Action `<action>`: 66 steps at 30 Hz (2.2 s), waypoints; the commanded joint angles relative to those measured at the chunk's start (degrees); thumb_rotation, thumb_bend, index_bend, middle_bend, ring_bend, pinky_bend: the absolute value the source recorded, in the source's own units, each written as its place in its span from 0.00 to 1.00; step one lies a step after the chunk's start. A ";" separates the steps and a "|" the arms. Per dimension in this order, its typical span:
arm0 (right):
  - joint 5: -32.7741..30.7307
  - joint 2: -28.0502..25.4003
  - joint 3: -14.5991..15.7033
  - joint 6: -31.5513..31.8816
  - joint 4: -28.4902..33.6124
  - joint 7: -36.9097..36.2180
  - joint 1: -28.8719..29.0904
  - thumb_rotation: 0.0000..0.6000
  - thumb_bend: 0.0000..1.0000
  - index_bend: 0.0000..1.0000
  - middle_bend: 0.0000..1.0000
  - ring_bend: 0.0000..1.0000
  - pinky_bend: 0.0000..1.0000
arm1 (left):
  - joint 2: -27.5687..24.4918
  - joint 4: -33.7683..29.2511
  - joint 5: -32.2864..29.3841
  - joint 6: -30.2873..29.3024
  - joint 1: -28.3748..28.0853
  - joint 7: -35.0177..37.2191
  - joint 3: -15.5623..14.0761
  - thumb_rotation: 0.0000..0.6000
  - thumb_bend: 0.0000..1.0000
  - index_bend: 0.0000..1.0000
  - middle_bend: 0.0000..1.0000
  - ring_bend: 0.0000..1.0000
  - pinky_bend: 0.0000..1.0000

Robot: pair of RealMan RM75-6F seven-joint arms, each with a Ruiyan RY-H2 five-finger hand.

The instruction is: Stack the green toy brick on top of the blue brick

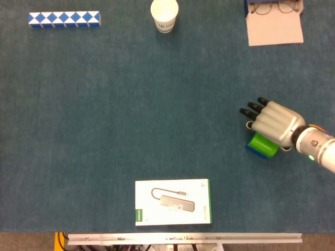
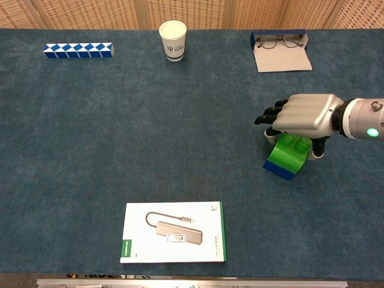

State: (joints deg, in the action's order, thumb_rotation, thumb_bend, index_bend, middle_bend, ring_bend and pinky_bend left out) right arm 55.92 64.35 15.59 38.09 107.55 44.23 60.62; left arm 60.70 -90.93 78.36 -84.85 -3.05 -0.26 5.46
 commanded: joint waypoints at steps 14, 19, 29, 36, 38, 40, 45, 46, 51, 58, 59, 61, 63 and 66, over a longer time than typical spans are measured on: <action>1.80 -0.74 1.04 3.85 1.72 1.20 -2.01 1.00 0.12 0.06 0.06 0.00 0.11 | 0.00 -0.33 0.28 -0.06 0.02 -0.55 -0.20 1.00 0.08 0.44 0.36 0.26 0.34; 2.53 -1.25 0.82 4.41 2.34 0.90 -2.51 1.00 0.06 0.00 0.06 0.00 0.11 | 0.01 -0.36 0.32 -0.03 -0.01 -0.61 -0.23 1.00 0.08 0.44 0.36 0.26 0.34; 3.30 -4.37 0.58 9.31 5.61 0.95 -5.12 1.00 0.04 0.00 0.06 0.00 0.11 | -0.09 -0.50 0.66 0.01 -0.08 -0.33 -0.32 1.00 0.08 0.44 0.36 0.26 0.34; 6.16 -6.91 -0.07 17.86 8.50 -1.15 -10.91 1.00 0.04 0.05 0.06 0.00 0.11 | -0.15 -0.67 1.43 0.19 -0.38 -0.03 -0.48 1.00 0.08 0.44 0.36 0.26 0.34; 7.57 -7.47 -0.36 20.41 9.02 -2.24 -12.84 1.00 0.04 0.09 0.07 0.00 0.11 | -0.18 -0.78 1.71 0.18 -0.45 0.07 -0.54 1.00 0.08 0.44 0.36 0.26 0.34; 9.42 -7.85 -0.84 24.00 9.32 -3.85 -15.52 1.00 0.06 0.14 0.08 0.00 0.11 | -0.21 -0.89 2.11 0.16 -0.53 0.16 -0.65 1.00 0.08 0.44 0.36 0.26 0.34; 12.67 -7.90 -1.72 32.07 8.75 -7.67 -22.40 1.00 0.14 0.19 0.10 0.00 0.11 | -0.36 -0.90 3.24 0.71 -0.92 0.94 -1.12 1.00 0.08 0.44 0.36 0.26 0.34; 12.96 -7.80 -1.89 33.23 8.51 -8.25 -23.52 1.00 0.15 0.20 0.11 0.00 0.11 | -0.38 -0.83 3.38 0.83 -1.00 1.15 -1.18 1.00 0.08 0.45 0.36 0.26 0.34; 13.68 -6.52 -2.89 39.71 6.58 -9.49 -29.72 1.00 0.18 0.23 0.11 0.00 0.11 | -0.71 -0.74 3.89 1.38 -1.41 2.99 -1.25 1.00 0.08 0.45 0.37 0.26 0.34; 14.45 -3.21 -3.95 47.09 2.61 -8.75 -37.41 1.00 0.20 0.23 0.11 0.00 0.11 | -0.63 -0.63 5.27 2.31 -2.14 4.04 -1.84 1.00 0.08 0.46 0.37 0.26 0.34; 14.52 -2.89 -4.07 47.67 2.07 -8.75 -38.21 1.00 0.20 0.23 0.11 0.00 0.11 | -0.56 -0.63 5.45 2.47 -2.26 3.97 -1.96 1.00 0.08 0.46 0.37 0.26 0.34; 14.84 -2.28 -4.41 48.60 0.87 -9.31 -39.84 1.00 0.20 0.23 0.11 0.00 0.11 | -0.32 -0.67 5.72 2.80 -2.48 3.56 -2.19 1.00 0.08 0.46 0.37 0.26 0.34; 14.98 -1.99 -4.96 48.98 0.05 -10.86 -41.16 1.00 0.20 0.23 0.11 0.00 0.11 | 0.03 -0.81 5.84 2.95 -2.63 3.10 -2.31 1.00 0.08 0.46 0.37 0.26 0.34; 15.79 -2.26 -5.64 49.41 -0.56 -12.52 -42.60 1.00 0.21 0.23 0.11 0.00 0.11 | 0.37 -0.83 6.45 3.52 -2.96 2.46 -2.82 1.00 0.08 0.46 0.37 0.26 0.34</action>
State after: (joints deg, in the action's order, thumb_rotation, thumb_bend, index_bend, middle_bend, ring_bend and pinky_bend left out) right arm 71.14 62.07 10.45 87.10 107.50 32.50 18.83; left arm 60.97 -91.77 84.62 -81.51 -5.88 2.38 2.81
